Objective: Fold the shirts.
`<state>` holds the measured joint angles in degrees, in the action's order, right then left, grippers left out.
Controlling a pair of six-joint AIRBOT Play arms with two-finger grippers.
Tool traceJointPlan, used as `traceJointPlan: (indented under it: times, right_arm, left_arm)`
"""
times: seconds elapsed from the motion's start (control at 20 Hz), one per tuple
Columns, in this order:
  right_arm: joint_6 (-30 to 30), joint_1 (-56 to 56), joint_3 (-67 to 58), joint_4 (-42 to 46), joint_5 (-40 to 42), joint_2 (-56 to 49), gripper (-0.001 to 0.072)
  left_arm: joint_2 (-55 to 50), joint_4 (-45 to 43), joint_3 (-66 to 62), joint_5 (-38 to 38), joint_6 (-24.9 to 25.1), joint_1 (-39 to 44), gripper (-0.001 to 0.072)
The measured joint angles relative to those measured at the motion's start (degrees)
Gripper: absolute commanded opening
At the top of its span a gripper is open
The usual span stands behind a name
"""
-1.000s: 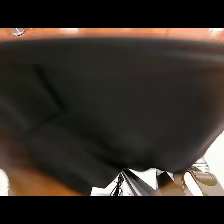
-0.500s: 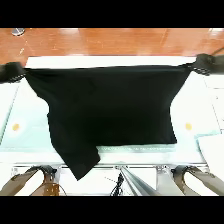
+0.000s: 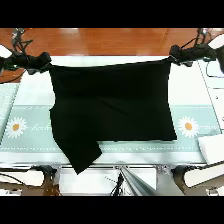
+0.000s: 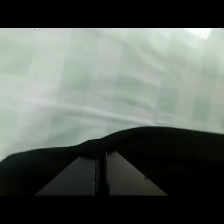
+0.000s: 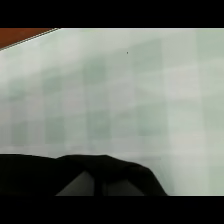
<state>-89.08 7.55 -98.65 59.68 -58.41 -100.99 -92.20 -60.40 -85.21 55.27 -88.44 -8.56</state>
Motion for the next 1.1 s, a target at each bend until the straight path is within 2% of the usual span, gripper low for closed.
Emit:
traceJointPlan:
  times: [0.15, 0.3, 0.5, 0.65, 0.9, 0.95, 1.0, 1.05, 1.1]
  right_arm:
    - [-0.5, 0.33, -2.54, -0.44, -2.1, -3.72, 0.0028]
    - [1.55, 1.9, -3.52, -1.01, -6.43, -4.48, 0.0029]
    - [6.08, 4.94, -3.72, -0.87, -17.84, -4.09, 0.0029]
    - [7.98, 5.73, -1.4, 0.92, -23.91, -3.96, 0.0029]
    - [8.74, 5.27, 4.83, 1.99, -25.49, -3.96, 0.0036]
    - [8.72, 5.05, 5.53, 2.05, -25.29, -3.96, 0.0227]
    - [8.46, 4.9, 6.08, 2.16, -25.0, -3.96, 0.0584]
    - [7.98, 4.74, 6.47, 2.25, -24.61, -3.91, 0.0618]
    - [7.8, 4.68, 6.69, 2.32, -24.79, -3.76, 0.0619]
  left_arm:
    - [-1.33, 0.79, -1.07, 3.98, 1.7, 0.2, 0.0021]
    - [-0.55, 0.92, -1.49, 11.56, 5.9, -0.76, 0.002]
    - [1.75, -3.37, 1.36, 21.31, 7.45, -1.29, 0.002]
    - [2.78, -5.64, 7.61, 22.69, 7.41, -0.28, 0.002]
    - [3.21, -7.28, 17.2, 21.0, 7.21, 1.09, 0.0024]
    - [3.28, -7.32, 18.1, 20.74, 7.21, 1.22, 0.0166]
    - [3.28, -7.37, 18.67, 20.55, 6.99, 1.29, 0.0599]
    - [3.3, -7.5, 19.08, 21.18, 6.71, 1.36, 0.0707]
    - [3.37, -7.56, 19.37, 21.73, 6.32, 1.33, 0.0707]
